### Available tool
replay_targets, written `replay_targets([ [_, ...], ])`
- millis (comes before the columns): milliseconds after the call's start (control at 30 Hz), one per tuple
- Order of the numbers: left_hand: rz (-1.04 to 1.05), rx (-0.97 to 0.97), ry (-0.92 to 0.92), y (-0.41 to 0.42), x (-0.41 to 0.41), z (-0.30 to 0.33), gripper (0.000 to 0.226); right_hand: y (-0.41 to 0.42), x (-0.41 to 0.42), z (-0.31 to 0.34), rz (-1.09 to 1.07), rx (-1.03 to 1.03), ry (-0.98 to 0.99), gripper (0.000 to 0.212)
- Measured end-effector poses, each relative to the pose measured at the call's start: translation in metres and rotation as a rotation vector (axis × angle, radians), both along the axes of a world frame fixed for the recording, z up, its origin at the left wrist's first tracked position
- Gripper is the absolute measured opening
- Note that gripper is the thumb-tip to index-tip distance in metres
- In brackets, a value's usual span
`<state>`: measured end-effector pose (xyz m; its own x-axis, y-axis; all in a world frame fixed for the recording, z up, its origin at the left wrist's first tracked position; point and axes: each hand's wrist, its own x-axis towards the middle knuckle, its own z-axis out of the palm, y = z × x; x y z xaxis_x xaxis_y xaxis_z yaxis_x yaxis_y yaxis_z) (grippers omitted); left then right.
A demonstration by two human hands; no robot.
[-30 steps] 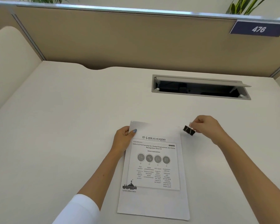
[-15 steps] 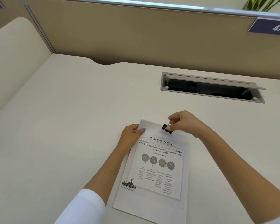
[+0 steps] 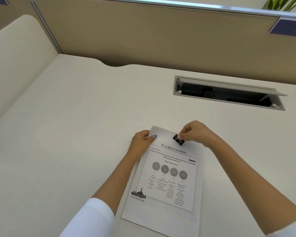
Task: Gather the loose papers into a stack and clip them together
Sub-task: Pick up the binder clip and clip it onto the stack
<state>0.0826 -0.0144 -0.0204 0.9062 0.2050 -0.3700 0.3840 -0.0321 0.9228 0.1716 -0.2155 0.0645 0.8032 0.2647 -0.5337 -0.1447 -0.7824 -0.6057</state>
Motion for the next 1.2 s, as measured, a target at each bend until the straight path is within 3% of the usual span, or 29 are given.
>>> replay_targets([
  [167,0.01,-0.023,0.007,0.0,0.0,0.001,0.026,-0.001,0.0,0.002,0.017,0.084,-0.127,0.045],
  [233,0.009,-0.027,0.005,0.0,0.0,0.001,0.025,0.004,0.0,0.004,0.024,0.127,-0.181,0.049],
  [433,-0.004,-0.036,0.004,0.0,0.001,-0.002,0.026,0.023,0.003,0.01,0.118,0.177,-0.37,0.032],
  [600,-0.009,-0.021,0.0,0.001,0.002,-0.005,0.03,0.036,0.009,0.011,0.178,0.208,-0.417,0.015],
  [800,-0.022,-0.033,-0.006,0.002,0.003,-0.009,0.037,0.044,0.019,0.008,0.22,0.2,-0.35,0.041],
  [1000,-0.038,-0.049,-0.024,0.002,0.002,-0.005,0.015,0.049,0.029,0.005,0.266,0.244,-0.25,0.047],
  [1200,-0.036,-0.038,-0.021,0.002,0.003,-0.008,0.035,0.053,0.035,-0.003,0.295,0.288,-0.12,0.045],
])
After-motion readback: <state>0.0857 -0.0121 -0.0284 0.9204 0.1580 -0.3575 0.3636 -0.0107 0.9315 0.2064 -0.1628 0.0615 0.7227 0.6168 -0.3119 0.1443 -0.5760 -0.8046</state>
